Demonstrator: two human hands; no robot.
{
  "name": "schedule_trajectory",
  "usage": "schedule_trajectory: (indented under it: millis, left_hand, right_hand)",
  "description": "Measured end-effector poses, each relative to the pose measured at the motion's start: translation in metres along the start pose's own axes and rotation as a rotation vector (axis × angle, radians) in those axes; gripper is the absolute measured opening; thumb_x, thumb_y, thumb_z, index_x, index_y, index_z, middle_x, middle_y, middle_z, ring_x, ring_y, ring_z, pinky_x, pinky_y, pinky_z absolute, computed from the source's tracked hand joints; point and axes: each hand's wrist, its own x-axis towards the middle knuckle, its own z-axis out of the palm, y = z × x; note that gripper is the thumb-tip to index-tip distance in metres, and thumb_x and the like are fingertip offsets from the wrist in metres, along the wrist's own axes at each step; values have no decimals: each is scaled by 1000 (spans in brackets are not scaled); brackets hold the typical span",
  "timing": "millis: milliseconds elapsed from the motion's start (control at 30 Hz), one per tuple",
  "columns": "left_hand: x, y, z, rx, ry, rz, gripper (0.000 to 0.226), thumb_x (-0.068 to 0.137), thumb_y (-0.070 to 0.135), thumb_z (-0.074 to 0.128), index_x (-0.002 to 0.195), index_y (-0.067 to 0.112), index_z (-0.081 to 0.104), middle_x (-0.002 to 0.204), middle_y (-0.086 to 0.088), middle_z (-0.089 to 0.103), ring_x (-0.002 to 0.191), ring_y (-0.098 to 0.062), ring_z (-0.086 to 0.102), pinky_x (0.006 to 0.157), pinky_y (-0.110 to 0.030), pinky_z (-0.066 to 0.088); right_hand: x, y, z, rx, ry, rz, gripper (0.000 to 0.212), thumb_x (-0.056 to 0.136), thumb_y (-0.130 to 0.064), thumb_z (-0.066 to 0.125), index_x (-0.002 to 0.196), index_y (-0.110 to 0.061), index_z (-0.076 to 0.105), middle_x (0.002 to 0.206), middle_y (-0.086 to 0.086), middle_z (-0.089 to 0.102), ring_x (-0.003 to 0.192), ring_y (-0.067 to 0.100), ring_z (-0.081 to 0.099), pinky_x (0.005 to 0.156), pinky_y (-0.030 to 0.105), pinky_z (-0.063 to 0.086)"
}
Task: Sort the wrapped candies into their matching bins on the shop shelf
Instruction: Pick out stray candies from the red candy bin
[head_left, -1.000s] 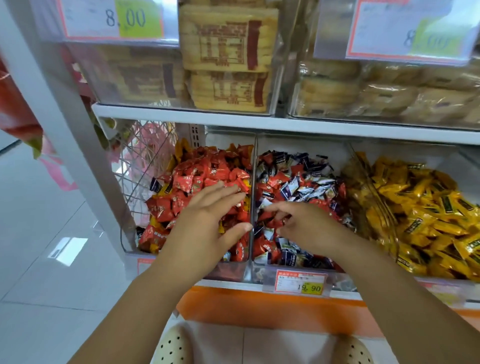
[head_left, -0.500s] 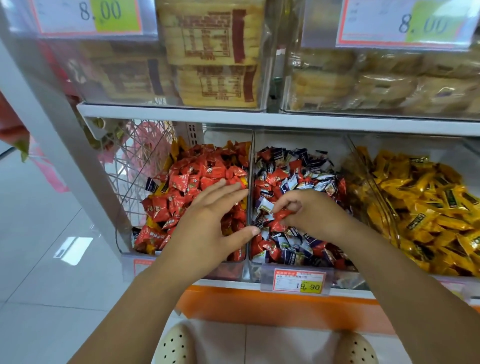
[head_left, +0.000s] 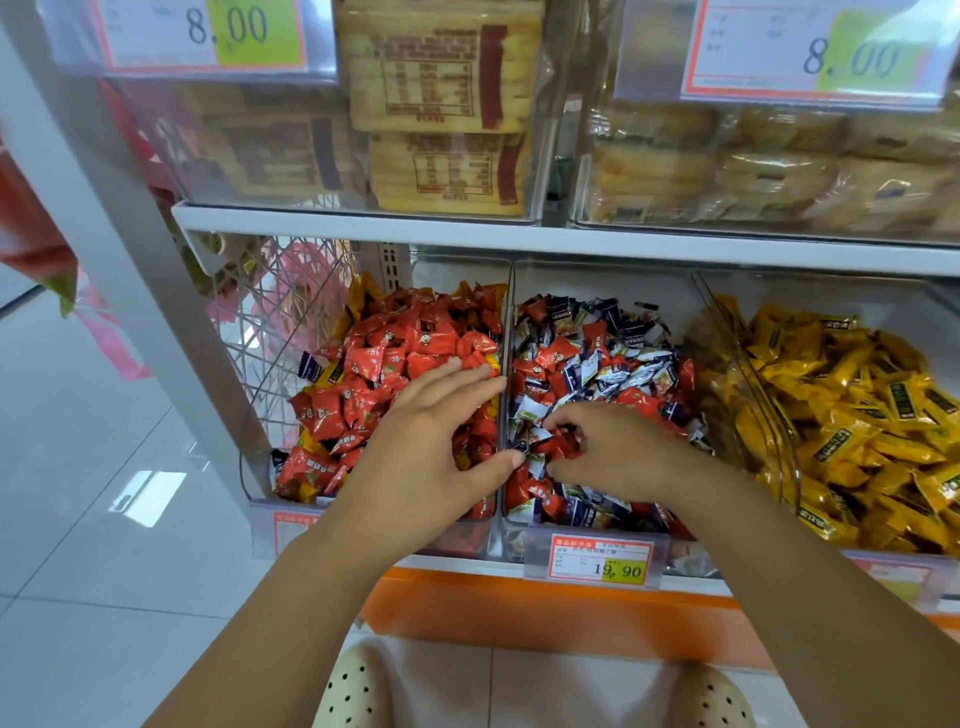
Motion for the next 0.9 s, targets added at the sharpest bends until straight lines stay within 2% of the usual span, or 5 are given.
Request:
schedule_trajectory:
  millis: [100,233,300,733,900]
  left_hand:
    - [0,-1,0,-13,-2,-4,64,82,47,67,140,39,42,144,29,31,139,10,10,101,0,-2]
    - [1,-2,0,-15,-5,-5,65,81,47,68,140,38,42,145,29,31,139,10,10,100,1,-2]
    - [2,-2,0,-14,-11,-4,66,81,48,67,140,39,41,145,28,31,139,10,10,98,3,-4]
    - [-8,-18,-25,-74,153,-68,52,83,62,57,130,43,52,137,34,39,135,14,21,108,-11,13]
    - [-17,-35,-36,-36,246,-145,41,87,39,63,128,36,58,131,27,47,126,14,29,98,6,9]
  right_hand:
    - [7,2,10,-1,100,-29,32,89,-20,64,119,-22,53,117,2,58,67,4,48,56,19,33]
    - [13,2,18,-40,86,13,44,90,-19,65,132,-17,53,138,6,50,116,22,53,93,29,42]
    - [13,0,18,-26,107,29,42,89,-19,66,130,-14,57,137,7,51,122,24,51,97,28,39]
    - [-16,-11,-42,322,161,108,8,81,-19,76,81,-27,72,109,-9,65,55,14,68,63,29,56]
    - [-2,-43,-48,650,376,-12,11,82,-19,74,82,-29,69,77,-6,70,48,8,62,51,16,47]
